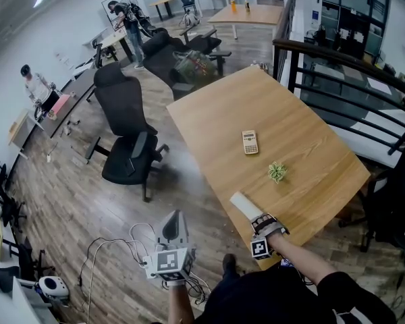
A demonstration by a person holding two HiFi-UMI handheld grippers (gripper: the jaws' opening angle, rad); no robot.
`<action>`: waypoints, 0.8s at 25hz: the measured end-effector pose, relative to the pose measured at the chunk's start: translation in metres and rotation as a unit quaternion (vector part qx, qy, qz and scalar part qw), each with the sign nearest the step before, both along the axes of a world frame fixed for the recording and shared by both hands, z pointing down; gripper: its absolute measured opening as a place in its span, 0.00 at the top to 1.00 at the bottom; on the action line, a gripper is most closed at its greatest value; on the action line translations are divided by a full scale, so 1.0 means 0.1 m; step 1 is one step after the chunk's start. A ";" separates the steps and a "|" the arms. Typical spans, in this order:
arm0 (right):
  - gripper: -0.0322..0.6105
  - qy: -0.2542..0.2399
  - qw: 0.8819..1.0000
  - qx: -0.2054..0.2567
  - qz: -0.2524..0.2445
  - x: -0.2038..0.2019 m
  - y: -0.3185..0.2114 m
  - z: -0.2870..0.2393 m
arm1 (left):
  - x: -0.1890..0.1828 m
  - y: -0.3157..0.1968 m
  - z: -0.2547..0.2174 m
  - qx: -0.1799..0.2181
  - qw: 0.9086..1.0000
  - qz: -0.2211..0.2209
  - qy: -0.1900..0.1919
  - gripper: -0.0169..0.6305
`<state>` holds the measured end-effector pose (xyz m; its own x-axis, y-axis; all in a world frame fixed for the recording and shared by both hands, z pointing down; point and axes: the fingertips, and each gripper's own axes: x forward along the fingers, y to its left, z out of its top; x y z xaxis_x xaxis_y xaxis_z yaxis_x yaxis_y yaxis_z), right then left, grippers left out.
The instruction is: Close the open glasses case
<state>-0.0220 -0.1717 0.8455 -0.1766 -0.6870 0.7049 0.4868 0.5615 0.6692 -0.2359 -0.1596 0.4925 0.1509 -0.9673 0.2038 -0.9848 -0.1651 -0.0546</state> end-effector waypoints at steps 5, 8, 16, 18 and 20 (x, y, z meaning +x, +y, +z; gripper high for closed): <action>0.86 -0.007 0.999 0.016 0.044 0.12 -0.16 -0.02 | 0.03 0.00 0.05 0.005 1.000 0.009 -0.014 0.97; 0.86 0.010 0.997 0.023 0.069 0.33 -0.33 -0.06 | 0.04 0.02 0.03 0.002 1.000 0.009 -0.007 0.97; 0.86 -0.012 0.994 -0.008 0.106 0.43 -0.33 0.01 | 0.05 0.03 -0.01 0.004 1.000 0.009 0.005 0.97; 0.70 -0.057 0.987 -0.053 0.138 0.42 -0.24 0.02 | 0.02 0.02 -0.02 0.009 1.000 0.007 -0.004 0.97; 0.67 -0.132 0.976 -0.087 0.149 0.35 -0.10 -0.10 | 0.05 0.02 -0.08 0.016 1.000 0.013 -0.005 0.97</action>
<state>0.0126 -0.1815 0.8352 -0.1797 -0.6090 0.7726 0.1081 0.7684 0.6308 -0.2314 -0.1576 0.4848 0.1750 -0.9689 0.1748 -0.9794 -0.1895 -0.0700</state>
